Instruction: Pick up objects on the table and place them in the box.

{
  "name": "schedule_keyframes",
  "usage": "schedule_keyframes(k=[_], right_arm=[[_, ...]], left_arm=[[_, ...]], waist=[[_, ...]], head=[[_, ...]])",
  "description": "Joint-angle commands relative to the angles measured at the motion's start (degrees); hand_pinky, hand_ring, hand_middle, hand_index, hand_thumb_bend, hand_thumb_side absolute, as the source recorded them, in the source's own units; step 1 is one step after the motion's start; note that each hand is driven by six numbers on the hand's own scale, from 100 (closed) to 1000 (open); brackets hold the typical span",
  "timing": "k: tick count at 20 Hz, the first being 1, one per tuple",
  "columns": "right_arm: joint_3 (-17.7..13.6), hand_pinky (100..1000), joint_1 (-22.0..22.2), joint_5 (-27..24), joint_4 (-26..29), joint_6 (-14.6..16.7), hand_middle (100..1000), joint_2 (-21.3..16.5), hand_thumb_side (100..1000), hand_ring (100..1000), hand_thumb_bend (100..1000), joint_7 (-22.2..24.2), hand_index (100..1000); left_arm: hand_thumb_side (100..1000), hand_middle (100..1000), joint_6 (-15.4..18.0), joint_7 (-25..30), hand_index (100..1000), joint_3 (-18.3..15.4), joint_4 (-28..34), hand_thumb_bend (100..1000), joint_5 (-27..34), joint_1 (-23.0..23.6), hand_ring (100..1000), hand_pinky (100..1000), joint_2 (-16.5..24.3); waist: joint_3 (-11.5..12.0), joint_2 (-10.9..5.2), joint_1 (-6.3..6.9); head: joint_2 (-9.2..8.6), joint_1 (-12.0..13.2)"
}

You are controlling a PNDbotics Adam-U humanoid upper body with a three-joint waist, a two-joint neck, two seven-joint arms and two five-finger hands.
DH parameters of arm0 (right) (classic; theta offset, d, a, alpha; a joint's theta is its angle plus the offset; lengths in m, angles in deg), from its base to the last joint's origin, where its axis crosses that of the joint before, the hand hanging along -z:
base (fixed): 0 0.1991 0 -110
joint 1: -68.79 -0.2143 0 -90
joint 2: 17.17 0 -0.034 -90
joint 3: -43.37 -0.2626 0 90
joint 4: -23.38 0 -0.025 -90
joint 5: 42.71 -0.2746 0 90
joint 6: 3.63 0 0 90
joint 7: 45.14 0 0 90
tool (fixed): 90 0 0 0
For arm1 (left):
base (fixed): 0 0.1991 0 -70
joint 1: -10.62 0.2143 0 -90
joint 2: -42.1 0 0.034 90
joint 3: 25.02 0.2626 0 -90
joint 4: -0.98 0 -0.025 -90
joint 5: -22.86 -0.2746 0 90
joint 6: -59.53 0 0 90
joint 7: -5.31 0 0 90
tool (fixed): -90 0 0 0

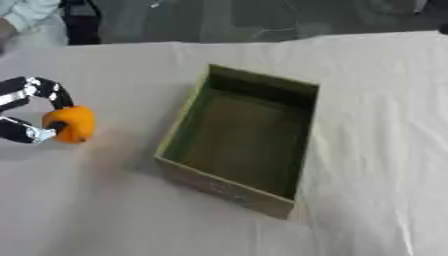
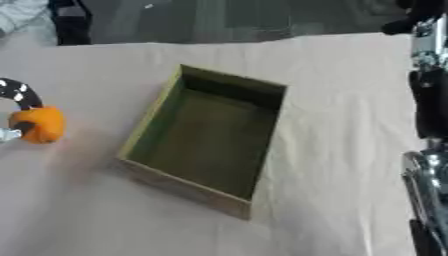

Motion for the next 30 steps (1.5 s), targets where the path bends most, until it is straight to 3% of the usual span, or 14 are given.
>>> schedule_keyframes(k=[1, 13, 20, 30], right_arm=[[-0.3, 566, -0.63, 0.11, 1.11, -0.03, 553, -0.22, 658, 849, 223, -0.02, 785], [-0.02, 572, -1.51, 0.19, 1.11, 0.34, 556, -0.21, 656, 850, 218, 0.31, 784], [0.14, 574, -1.89, 0.16, 1.11, 0.45, 558, -0.19, 652, 851, 207, 0.32, 784], [-0.13, 584, -3.11, 0.01, 1.11, 1.37, 565, 0.85, 640, 850, 179, -0.46, 783]], left_arm=[[155, 654, 6.58, 4.96, 366, -1.39, 1.96, 100, 1.62, -1.35, 709, 824, 3.49], [174, 632, 5.83, 6.27, 346, -2.61, 4.33, 100, 10.15, -10.11, 685, 826, 0.7], [181, 627, 7.66, 4.86, 333, -2.48, 4.83, 100, 9.73, -14.84, 682, 823, -2.25], [180, 631, 9.08, 6.52, 334, -1.42, 2.63, 100, 5.94, -23.56, 688, 817, -12.11]], waist=[[0.13, -1.31, 0.12], [-1.21, -1.19, 1.23], [-2.46, -0.92, 2.05], [-4.61, -0.58, 2.45]], head=[[0.37, 0.4], [-0.25, 1.83], [-0.93, 2.65], [-1.96, 4.56]])
